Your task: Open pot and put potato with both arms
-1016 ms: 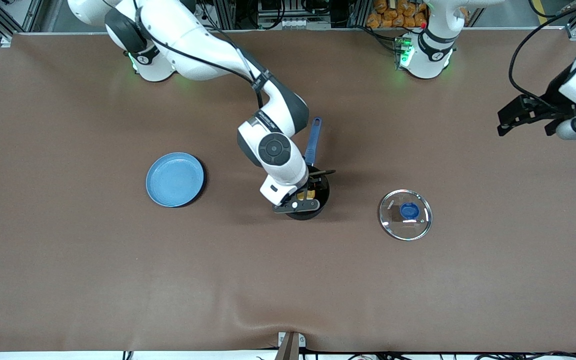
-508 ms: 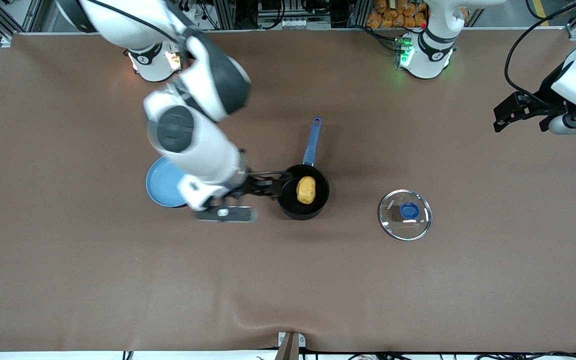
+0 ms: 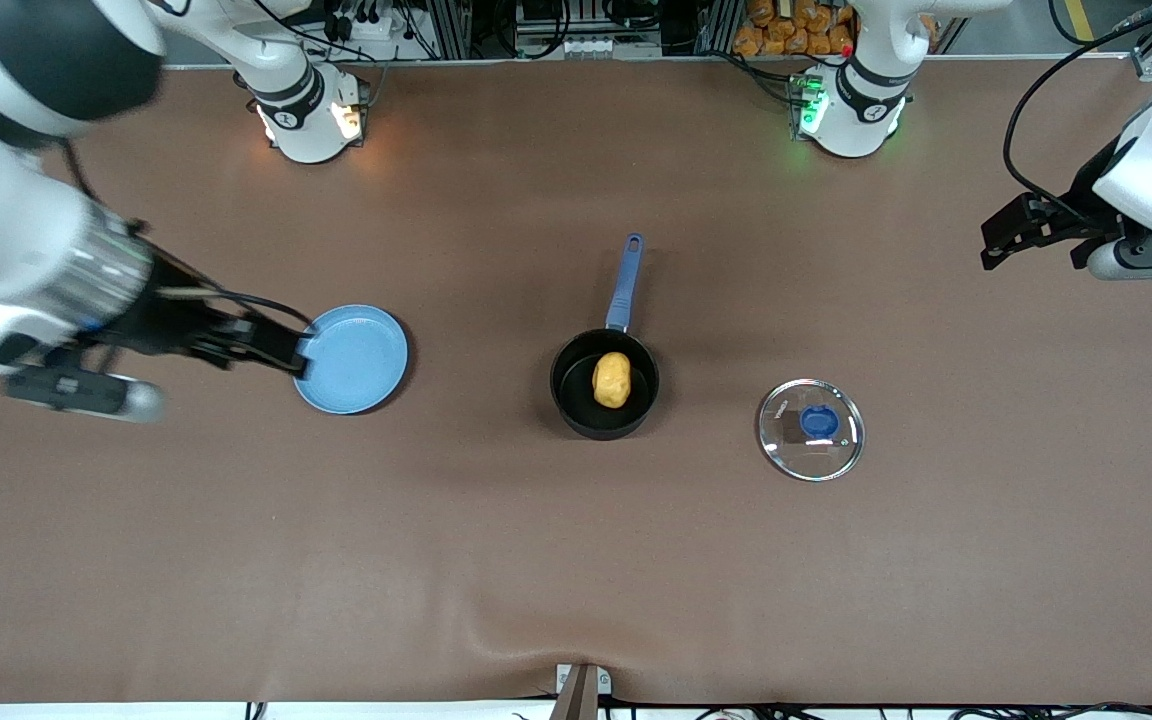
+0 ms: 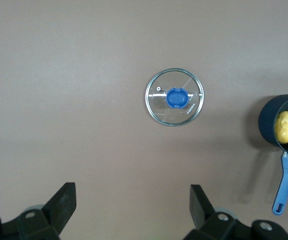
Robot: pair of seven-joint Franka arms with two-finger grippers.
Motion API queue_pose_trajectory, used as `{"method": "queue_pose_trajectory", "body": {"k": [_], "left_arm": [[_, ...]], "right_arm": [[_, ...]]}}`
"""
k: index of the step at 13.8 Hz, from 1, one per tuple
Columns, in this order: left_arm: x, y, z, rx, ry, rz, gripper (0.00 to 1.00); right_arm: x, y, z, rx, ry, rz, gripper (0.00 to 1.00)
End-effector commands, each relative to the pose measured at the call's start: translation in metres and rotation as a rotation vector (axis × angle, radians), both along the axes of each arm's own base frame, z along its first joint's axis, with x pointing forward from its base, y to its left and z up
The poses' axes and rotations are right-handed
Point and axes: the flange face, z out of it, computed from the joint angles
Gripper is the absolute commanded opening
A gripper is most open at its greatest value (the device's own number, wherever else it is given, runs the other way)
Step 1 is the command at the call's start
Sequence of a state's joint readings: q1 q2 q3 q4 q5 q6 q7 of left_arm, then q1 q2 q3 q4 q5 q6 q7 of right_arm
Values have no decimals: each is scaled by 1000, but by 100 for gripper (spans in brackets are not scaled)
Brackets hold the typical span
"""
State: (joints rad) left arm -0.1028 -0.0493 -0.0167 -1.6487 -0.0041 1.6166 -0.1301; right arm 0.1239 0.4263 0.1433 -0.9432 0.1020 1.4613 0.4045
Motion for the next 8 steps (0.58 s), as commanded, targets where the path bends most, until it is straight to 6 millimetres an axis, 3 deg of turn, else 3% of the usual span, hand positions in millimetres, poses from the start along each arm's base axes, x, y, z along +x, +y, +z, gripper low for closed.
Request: {"method": "queue_pose_trajectory", "body": {"k": [1,2,4,8], "left_arm": [[2,2,-3,-31,2,-13,100],[8,3,-14,-29,20,-11,100],[10,2,-17,-58,29,-3,100],[8,11,-3,-65,5,11,100]], "right_arm": [[-16,-54,5,-105,49,176,100],[-25,-67,14,-129,63,202,100],[-43,-87,33,-215,62,175,100],[-98,-97,16,-261,23,179,100]]}}
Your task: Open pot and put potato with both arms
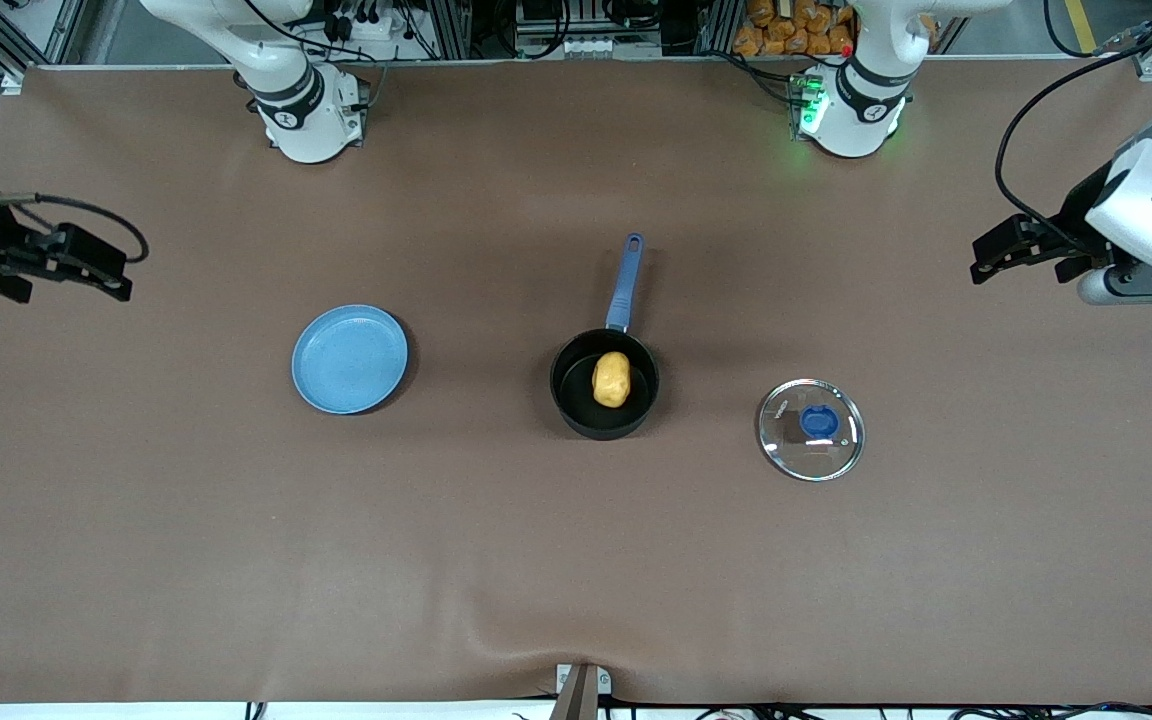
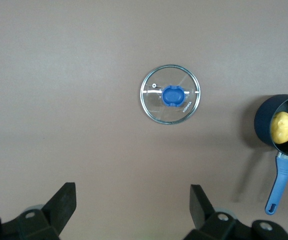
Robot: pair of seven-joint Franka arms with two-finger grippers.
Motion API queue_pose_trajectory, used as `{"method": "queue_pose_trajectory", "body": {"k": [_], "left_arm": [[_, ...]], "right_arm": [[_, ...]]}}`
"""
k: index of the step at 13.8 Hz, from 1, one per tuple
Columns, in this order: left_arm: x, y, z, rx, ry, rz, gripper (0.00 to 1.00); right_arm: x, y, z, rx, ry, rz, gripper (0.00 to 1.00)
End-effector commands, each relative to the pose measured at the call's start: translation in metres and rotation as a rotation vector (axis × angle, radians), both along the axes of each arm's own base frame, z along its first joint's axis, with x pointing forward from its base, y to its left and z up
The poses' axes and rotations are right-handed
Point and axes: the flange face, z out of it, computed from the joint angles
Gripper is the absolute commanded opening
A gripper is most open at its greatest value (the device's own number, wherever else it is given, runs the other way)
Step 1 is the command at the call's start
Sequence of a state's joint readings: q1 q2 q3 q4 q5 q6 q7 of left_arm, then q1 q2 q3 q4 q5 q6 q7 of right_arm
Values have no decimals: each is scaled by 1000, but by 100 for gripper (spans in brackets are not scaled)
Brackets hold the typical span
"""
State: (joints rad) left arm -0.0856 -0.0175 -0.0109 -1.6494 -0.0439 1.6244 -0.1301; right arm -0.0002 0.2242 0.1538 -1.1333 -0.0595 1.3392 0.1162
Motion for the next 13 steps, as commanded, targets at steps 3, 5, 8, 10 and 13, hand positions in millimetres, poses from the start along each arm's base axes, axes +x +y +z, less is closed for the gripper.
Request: {"method": "queue_pose_trajectory", "body": {"k": [3,5,8,10,13], "left_arm": [[-4,3,20,-27,-36,-14,100],[-4,7,30,-28,-56,-7,100],[-4,7,32,-28,-58,-4,100],[-4,7,32,-28,-57,-1,100],[-4,7,32,-27,-57,3,100]], "right_arm": [[-62,-35,-15,-44,-17,129,100],[-64,-44,-14,-40,5,218,100],[-59,-45,-16,-4,-6,222,100],[-58,-44,-14,31,-16,221,100],[-58,-44,-14,36,-11,218,100]]}}
